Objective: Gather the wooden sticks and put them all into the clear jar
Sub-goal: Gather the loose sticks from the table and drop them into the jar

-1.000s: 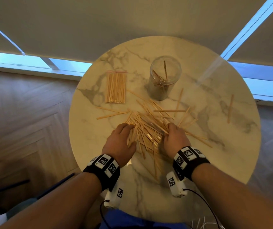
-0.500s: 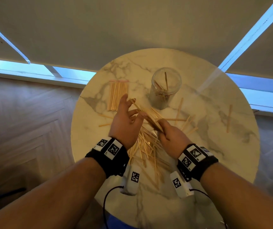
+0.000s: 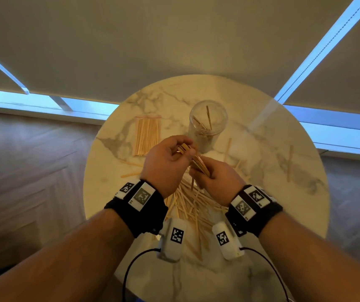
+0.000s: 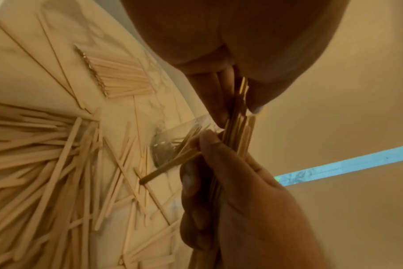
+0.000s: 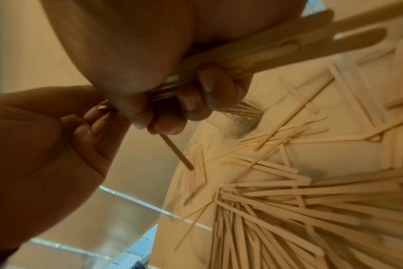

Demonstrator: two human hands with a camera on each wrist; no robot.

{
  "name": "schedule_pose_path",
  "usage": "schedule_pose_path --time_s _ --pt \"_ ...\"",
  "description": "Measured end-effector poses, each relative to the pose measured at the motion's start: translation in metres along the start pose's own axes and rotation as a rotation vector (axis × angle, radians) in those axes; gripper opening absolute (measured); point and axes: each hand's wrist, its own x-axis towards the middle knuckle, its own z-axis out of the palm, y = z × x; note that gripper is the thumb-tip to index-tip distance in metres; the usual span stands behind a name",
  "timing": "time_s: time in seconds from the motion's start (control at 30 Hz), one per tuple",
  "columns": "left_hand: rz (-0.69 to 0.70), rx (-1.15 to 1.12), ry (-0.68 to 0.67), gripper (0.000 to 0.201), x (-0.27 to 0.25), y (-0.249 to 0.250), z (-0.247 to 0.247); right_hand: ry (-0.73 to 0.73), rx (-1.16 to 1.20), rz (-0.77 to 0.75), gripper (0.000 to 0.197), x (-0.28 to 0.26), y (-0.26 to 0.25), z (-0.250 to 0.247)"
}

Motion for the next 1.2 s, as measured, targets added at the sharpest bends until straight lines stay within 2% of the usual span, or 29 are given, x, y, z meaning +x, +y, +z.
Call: schedule_pose_path --time_s 0.13,0.2,0.27,0.33,0.4,0.47,0.53,0.67,0.8,0.9,1.0,1.13,1.2 --pt "-0.059 -0.233 -0.024 0.035 0.002 0.002 -0.001 0.080 0.178 0.035 0.016 0.007 -0.003 -0.006" --pt "-0.184 -0.356 -0.024 0.033 0.000 0.001 0.001 0.153 0.335 0.089 0.022 0.011 -0.008 -0.015" --pt "-0.390 -0.480 -0.083 0.043 -0.002 -0.001 0.006 0.218 0.504 0.093 0.034 0.015 -0.020 -0.029" --pt "-0.592 -0.596 -0.213 0.062 -0.005 -0.003 0.012 0.254 0.702 0.028 0.036 0.021 -0.038 -0.046" --pt "-0.699 -0.715 -0.346 0.077 -0.006 0.001 0.017 0.257 0.967 -0.054 0.019 0.027 -0.054 -0.061" --pt "-0.728 -0.830 -0.405 0.082 -0.002 0.010 0.022 0.234 1.146 -0.156 0.011 0.033 -0.065 -0.071" --pt "-0.704 -0.935 -0.378 0.079 0.006 0.022 0.026 0.211 1.224 -0.254 0.012 0.037 -0.071 -0.076" --pt "-0.638 -1.018 -0.288 0.066 0.018 0.039 0.035 0.160 1.196 -0.396 0.011 0.040 -0.075 -0.078" --pt "-0.597 -1.027 -0.248 0.056 0.024 0.044 0.042 0.092 0.987 -0.484 0.005 0.040 -0.067 -0.083" --pt "-0.557 -0.988 -0.235 0.051 0.028 0.041 0.045 0.077 0.922 -0.476 0.015 0.042 -0.065 -0.087" --pt "-0.530 -0.970 -0.258 0.051 0.031 0.039 0.048 0.121 0.816 -0.460 0.029 0.043 -0.066 -0.083" --pt "-0.540 -0.933 -0.213 0.047 0.036 0.032 0.050 0.161 0.603 -0.445 0.022 0.043 -0.064 -0.081" --pt "-0.565 -0.867 -0.194 0.036 0.041 0.029 0.047 0.191 0.446 -0.449 0.022 0.044 -0.059 -0.088"
